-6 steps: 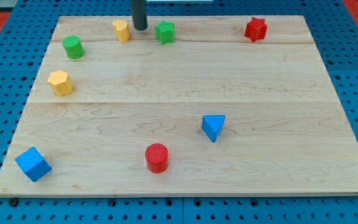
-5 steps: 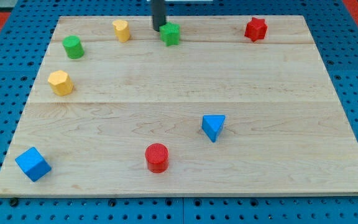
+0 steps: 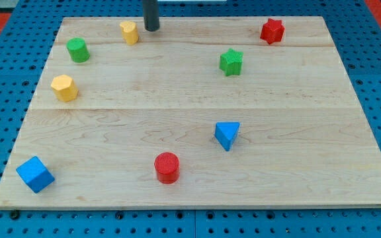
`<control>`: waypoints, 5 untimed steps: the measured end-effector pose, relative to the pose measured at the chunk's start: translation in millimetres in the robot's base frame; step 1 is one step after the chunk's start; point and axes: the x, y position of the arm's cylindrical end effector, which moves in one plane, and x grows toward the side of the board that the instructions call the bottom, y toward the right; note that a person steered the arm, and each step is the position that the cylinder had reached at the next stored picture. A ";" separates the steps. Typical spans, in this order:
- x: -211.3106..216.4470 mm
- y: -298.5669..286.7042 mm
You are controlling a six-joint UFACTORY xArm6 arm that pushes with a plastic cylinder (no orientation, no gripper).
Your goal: Move the yellow heart in between the green blocks
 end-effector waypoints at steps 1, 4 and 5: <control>-0.9 -56.7; 50.9 57.5; 76.5 77.9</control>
